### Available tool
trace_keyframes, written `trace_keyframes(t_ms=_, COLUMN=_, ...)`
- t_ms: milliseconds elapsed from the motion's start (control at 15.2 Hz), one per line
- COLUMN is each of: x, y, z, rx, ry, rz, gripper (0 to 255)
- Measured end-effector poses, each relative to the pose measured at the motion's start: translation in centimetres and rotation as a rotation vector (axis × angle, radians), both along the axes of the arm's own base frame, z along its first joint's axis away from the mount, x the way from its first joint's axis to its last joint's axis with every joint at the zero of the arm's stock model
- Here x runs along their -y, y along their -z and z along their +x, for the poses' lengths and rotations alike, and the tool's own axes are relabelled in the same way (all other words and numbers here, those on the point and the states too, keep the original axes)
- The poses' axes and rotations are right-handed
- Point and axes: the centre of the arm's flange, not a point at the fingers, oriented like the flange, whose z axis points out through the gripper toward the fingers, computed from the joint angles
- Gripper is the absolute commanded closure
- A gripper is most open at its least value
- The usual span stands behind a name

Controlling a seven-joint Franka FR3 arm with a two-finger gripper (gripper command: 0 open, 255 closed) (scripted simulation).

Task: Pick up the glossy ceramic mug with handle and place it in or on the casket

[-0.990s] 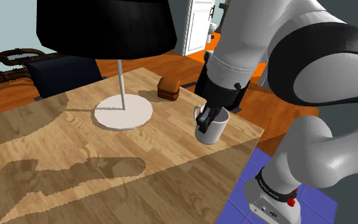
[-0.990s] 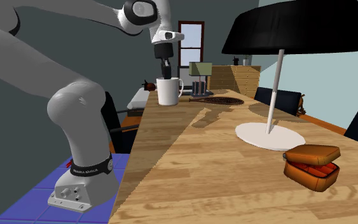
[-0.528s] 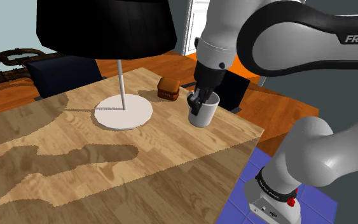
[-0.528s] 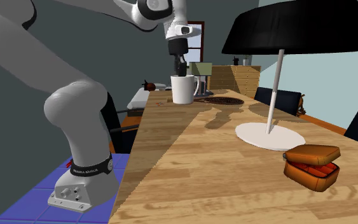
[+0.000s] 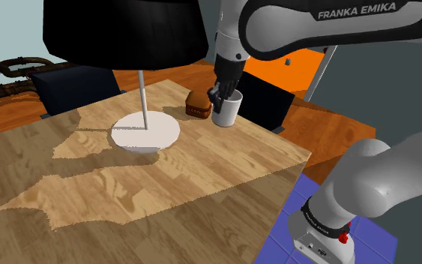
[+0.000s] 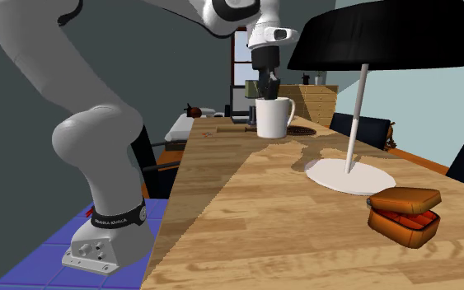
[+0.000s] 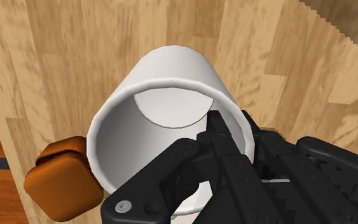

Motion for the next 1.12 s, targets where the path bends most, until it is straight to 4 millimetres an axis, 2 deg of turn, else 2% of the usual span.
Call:
trace_keyframes(t_ms=198, x=1.6, y=-0.7, z=3.7, rx=0.006, ry=0.004, rz=0.001, gripper=255)
trace_keyframes(t_ms=594, x=3.9, y=-3.9, z=9.7, rx=0.087, ry=-0.014, rz=0.004, gripper=255)
trace_keyframes(t_ms=858, x=5.9, y=-5.2, z=15.2, rx=0.147, ry=-0.015, rz=0.013, gripper=255)
trace_keyframes(t_ms=990, x=7.1, y=-4.9, z=18.7, rx=0.183, ry=-0.016, rz=0.019, gripper=255)
trace_keyframes(t_ms=1122, x=8.9, y=-2.8, z=20.7, rx=0.079, ry=-0.006, rz=0.008, gripper=255)
